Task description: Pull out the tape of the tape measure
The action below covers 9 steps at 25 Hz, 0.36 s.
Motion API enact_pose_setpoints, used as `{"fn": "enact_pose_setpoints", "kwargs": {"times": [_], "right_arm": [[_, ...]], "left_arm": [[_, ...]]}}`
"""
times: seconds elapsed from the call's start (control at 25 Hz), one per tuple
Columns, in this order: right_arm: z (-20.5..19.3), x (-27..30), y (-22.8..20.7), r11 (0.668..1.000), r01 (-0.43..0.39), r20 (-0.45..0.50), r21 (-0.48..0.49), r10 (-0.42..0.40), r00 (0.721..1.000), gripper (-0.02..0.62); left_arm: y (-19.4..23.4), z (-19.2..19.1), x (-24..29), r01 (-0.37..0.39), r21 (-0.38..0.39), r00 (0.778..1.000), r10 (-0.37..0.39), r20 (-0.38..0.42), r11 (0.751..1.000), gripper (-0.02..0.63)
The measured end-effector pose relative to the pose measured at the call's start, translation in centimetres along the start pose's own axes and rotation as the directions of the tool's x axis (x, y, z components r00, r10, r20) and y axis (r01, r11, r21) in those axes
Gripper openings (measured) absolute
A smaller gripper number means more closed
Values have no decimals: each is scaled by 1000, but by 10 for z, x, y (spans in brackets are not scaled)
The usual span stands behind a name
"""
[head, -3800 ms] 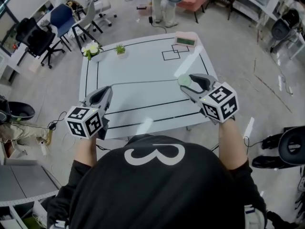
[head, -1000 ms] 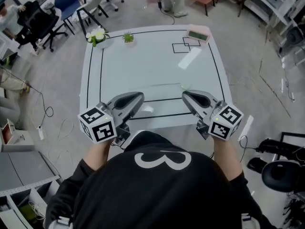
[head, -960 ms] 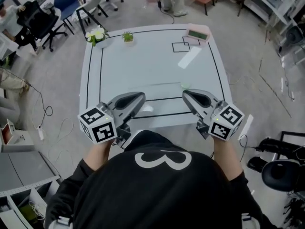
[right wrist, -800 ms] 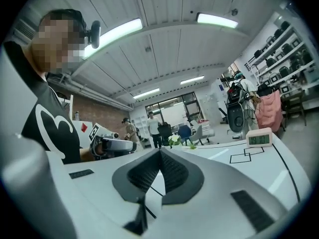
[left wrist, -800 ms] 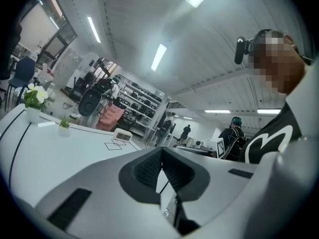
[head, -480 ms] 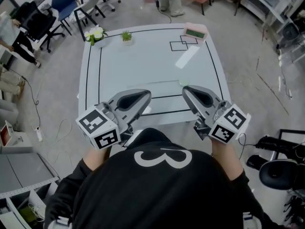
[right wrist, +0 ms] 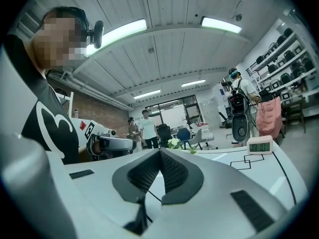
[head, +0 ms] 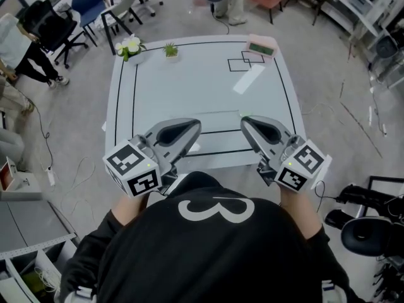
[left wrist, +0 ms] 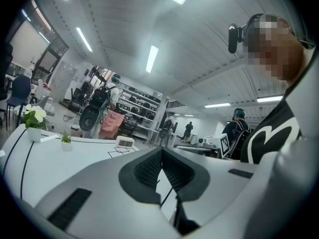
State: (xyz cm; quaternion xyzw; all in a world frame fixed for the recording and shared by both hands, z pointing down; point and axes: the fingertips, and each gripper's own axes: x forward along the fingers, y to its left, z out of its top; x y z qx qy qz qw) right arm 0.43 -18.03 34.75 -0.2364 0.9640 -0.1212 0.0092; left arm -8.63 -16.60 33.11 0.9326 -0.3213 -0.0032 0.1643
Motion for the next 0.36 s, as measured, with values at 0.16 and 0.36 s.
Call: {"fn": "enact_pose_setpoints", "kwargs": {"times": [0.16, 0.36], "right_arm": [[-1, 4, -4, 1000, 7, -7, -9, -7, 1000, 9], [-4, 7, -7, 997, 26, -43, -68, -29, 999, 9]], "left_arm": [[8, -2, 0, -16, -5, 1000, 16, -5, 1000, 3], [10, -4, 0, -20, -15, 1000, 20, -9, 1000, 3]]}}
